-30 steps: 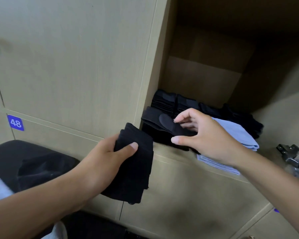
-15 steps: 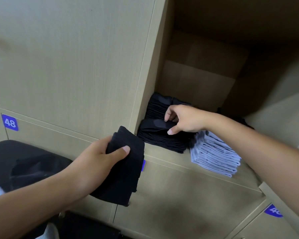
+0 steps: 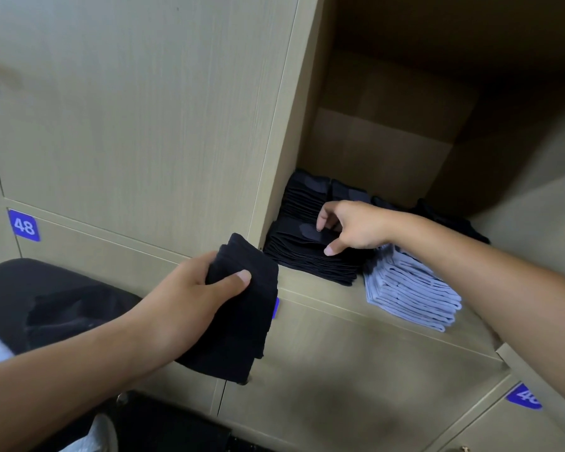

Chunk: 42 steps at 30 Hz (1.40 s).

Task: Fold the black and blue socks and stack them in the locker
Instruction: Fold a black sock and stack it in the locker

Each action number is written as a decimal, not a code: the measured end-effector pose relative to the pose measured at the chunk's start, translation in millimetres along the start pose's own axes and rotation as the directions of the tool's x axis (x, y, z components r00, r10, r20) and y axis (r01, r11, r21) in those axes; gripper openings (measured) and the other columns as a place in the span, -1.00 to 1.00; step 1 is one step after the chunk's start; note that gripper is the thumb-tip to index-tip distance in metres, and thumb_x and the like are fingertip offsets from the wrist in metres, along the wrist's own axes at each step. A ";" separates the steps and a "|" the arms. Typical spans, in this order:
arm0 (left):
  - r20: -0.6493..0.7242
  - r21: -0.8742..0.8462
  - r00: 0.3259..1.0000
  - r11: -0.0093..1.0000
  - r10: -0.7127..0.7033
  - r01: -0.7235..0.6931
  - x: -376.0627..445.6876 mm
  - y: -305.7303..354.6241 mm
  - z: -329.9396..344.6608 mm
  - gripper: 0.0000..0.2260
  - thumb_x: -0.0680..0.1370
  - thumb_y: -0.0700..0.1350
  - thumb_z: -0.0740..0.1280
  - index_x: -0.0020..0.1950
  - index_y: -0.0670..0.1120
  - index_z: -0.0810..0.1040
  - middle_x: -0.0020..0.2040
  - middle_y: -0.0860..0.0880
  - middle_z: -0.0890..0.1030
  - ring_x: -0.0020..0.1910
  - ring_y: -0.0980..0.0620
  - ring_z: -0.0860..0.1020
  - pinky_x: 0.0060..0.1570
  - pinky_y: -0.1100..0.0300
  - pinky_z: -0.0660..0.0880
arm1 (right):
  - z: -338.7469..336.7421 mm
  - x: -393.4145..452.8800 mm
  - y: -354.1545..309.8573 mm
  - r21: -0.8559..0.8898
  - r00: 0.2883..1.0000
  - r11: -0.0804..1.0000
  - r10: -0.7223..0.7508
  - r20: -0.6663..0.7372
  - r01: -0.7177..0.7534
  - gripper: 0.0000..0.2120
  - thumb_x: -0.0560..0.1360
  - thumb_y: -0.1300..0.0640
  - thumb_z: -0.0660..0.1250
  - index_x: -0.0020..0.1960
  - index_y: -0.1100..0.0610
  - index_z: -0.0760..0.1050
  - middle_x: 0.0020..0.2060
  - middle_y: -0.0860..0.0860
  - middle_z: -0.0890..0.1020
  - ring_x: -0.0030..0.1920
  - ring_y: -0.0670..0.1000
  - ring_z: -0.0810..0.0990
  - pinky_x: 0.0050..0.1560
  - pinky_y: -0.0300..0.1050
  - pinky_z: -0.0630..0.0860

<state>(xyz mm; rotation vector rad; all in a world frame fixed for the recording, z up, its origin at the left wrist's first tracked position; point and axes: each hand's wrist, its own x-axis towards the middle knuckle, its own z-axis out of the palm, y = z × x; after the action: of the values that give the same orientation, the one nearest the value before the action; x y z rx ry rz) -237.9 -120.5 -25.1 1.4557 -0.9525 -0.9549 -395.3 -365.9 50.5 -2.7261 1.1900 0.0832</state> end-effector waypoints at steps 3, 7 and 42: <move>0.004 0.009 1.000 1.000 -0.002 0.002 -0.4 0.4 1.1 -0.86 0.64 -0.07 0.32 0.10 -0.09 0.64 -0.07 -0.10 0.74 -0.07 -0.14 0.73 0.02 -0.16 0.66 | 6.6 1.9 0.7 0.001 1.000 1.000 -0.006 0.012 0.006 -0.59 0.40 0.14 0.59 0.17 0.00 0.50 0.15 -0.02 0.53 0.16 0.04 0.53 0.19 -0.07 0.49; 0.016 0.001 1.000 1.000 -0.010 0.010 -2.6 0.5 1.2 -0.86 0.65 -0.08 0.32 0.10 -0.08 0.64 -0.07 -0.09 0.75 -0.08 -0.11 0.74 -0.02 -0.08 0.68 | 15.3 5.9 0.3 0.031 0.999 0.999 -0.015 0.044 0.014 -0.59 0.39 0.15 0.60 0.14 -0.02 0.49 0.16 -0.02 0.53 0.20 0.05 0.53 0.27 0.00 0.49; 0.046 -0.107 0.990 0.984 -0.136 0.140 -8.7 1.9 11.7 -0.70 0.69 0.03 0.20 0.16 -0.10 0.66 0.02 -0.09 0.75 0.03 -0.09 0.73 0.15 -0.12 0.58 | 67.3 -110.6 -63.4 0.938 0.999 0.347 0.051 -0.015 -0.004 -0.69 0.64 0.06 0.33 -0.24 0.15 0.51 -0.27 0.12 0.64 -0.32 -0.04 0.60 -0.14 -0.18 0.61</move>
<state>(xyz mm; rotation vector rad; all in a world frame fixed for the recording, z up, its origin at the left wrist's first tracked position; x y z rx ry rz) -252.0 -116.7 -23.7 1.4287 -0.8217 -1.1226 -423.2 -231.8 5.3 -1.6260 0.8412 -0.5194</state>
